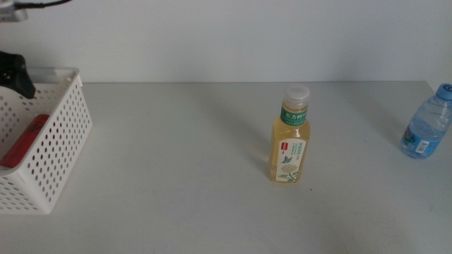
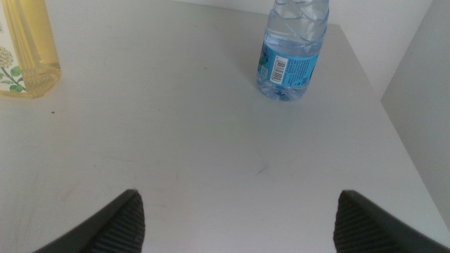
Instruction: Use arms to grab the bottles and put them into the dustbin to the left of the table.
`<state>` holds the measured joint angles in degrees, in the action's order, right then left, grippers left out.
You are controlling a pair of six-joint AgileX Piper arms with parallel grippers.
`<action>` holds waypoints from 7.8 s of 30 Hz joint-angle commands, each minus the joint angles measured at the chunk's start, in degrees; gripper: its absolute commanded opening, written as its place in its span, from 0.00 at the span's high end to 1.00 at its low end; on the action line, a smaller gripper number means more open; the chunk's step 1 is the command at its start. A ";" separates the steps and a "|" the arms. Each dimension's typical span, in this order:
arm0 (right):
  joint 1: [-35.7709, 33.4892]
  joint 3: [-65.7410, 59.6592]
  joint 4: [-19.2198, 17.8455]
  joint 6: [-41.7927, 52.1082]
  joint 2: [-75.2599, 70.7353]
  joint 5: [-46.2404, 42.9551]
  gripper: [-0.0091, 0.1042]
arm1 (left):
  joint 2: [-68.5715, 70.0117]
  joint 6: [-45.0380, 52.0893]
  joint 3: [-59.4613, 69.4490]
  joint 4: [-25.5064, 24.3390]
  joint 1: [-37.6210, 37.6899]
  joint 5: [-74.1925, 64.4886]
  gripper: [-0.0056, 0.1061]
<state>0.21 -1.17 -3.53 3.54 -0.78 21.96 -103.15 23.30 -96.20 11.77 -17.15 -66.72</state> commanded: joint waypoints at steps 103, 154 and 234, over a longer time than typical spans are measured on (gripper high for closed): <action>0.36 0.12 -0.72 0.72 -1.20 -3.53 0.17 | -8.74 -37.34 37.71 -25.06 58.73 111.64 0.11; 0.36 0.12 -0.72 0.72 -1.20 -3.53 0.17 | 19.74 -80.14 29.24 -70.87 49.96 57.34 0.97; 0.36 0.12 -0.72 0.72 -1.20 -3.53 0.17 | 8.50 -11.50 -4.50 -9.07 14.23 -5.90 0.11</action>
<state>0.21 -1.17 -3.53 3.54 -0.78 21.96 -100.36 12.68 -100.51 2.65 -4.85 -70.71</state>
